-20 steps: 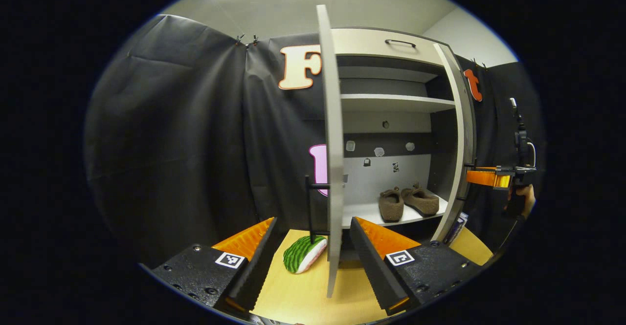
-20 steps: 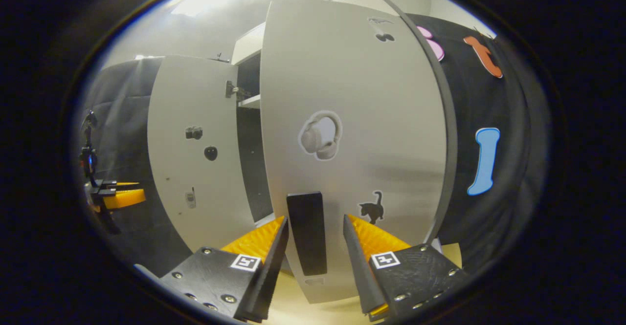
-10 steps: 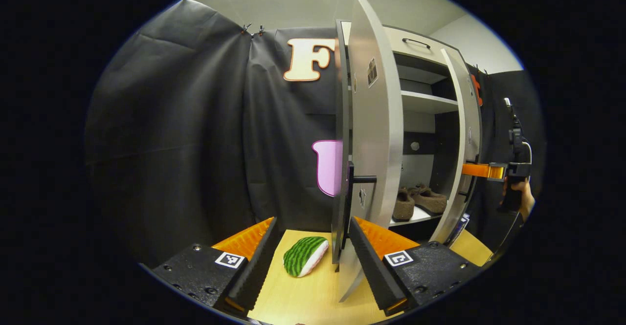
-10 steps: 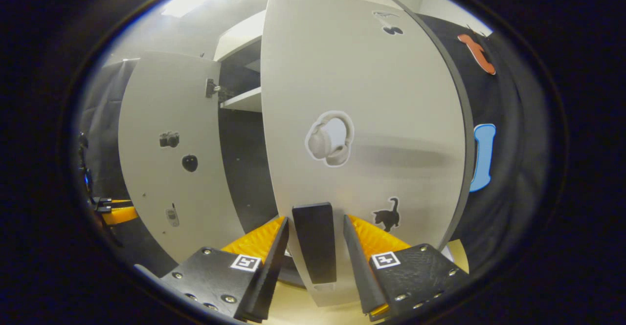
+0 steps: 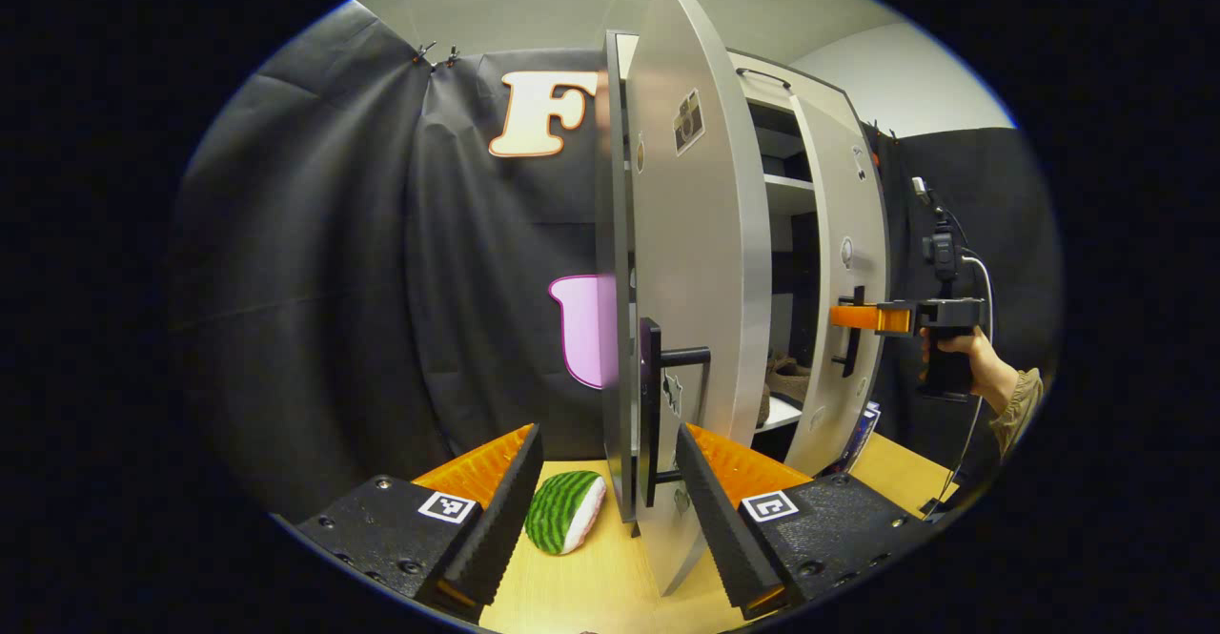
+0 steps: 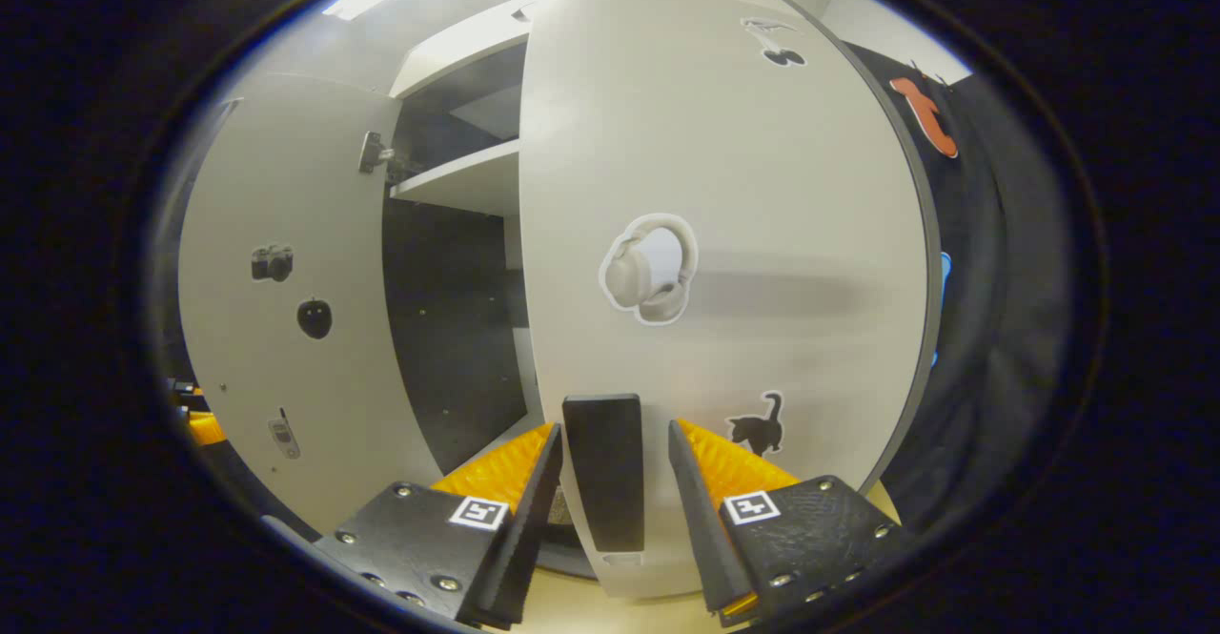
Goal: Grab one shoe with the right hand and put it into the shoe cabinet, grab the other shoe with the left hand and put it into the shoe cabinet; then close the right door with the right hand and the left door with the left hand.
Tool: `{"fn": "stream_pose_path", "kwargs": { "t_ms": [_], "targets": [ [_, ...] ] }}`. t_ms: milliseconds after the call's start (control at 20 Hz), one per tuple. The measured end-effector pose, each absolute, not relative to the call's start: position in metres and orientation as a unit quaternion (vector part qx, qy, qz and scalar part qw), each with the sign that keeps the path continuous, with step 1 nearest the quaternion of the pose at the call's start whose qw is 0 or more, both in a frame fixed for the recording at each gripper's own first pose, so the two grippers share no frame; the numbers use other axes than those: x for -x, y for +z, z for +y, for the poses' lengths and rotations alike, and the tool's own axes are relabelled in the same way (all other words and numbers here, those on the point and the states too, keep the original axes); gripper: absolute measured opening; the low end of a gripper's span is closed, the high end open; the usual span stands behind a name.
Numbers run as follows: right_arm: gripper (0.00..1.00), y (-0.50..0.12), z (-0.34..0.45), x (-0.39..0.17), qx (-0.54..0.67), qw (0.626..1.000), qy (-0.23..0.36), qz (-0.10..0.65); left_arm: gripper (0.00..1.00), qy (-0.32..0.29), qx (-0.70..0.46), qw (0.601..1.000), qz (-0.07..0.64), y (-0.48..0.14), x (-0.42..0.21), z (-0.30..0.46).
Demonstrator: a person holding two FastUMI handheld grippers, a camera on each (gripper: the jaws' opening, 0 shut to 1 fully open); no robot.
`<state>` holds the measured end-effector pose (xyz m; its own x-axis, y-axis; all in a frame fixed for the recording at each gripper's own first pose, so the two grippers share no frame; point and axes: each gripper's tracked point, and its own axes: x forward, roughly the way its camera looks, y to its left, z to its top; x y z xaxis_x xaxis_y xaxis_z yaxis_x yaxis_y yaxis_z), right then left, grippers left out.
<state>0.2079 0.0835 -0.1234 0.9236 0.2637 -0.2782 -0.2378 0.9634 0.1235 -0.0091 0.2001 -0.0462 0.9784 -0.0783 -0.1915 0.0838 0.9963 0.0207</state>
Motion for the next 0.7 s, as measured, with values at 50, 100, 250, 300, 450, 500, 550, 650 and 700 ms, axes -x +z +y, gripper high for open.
{"fn": "stream_pose_path", "kwargs": {
  "t_ms": [50,100,250,300,450,500,550,650,700],
  "targets": [
    [0.63,-0.124,0.084,-0.21,-0.047,0.98,0.125,0.146,0.88,-0.05,-0.009,0.994,0.096,-0.048,0.008,0.198],
    [0.67,-0.126,0.083,-0.213,-0.047,0.981,0.121,0.146,0.87,-0.061,-0.002,0.993,0.096,-0.048,0.007,0.195],
    [0.67,-0.128,0.083,-0.217,-0.036,0.983,0.109,0.143,0.84,-0.081,0.009,0.992,0.093,-0.048,0.005,0.192],
    [0.66,-0.127,0.083,-0.217,-0.035,0.983,0.106,0.144,0.85,-0.084,0.013,0.992,0.094,-0.049,0.005,0.19],
    [0.7,-0.12,0.081,-0.21,-0.031,0.986,0.098,0.135,0.85,-0.092,0.018,0.991,0.095,-0.049,0.002,0.188],
    [0.66,-0.112,0.078,-0.201,-0.027,0.987,0.095,0.125,0.84,-0.094,0.018,0.991,0.095,-0.048,0.0,0.185],
    [0.64,-0.106,0.076,-0.193,-0.024,0.988,0.094,0.118,0.78,-0.098,0.019,0.99,0.094,-0.049,-0.002,0.183],
    [0.63,-0.095,0.072,-0.18,-0.025,0.989,0.097,0.11,0.77,-0.104,0.022,0.99,0.095,-0.049,-0.008,0.175],
    [0.63,-0.091,0.072,-0.175,-0.027,0.989,0.101,0.107,0.81,-0.107,0.023,0.99,0.094,-0.049,-0.008,0.169]
  ]
}}
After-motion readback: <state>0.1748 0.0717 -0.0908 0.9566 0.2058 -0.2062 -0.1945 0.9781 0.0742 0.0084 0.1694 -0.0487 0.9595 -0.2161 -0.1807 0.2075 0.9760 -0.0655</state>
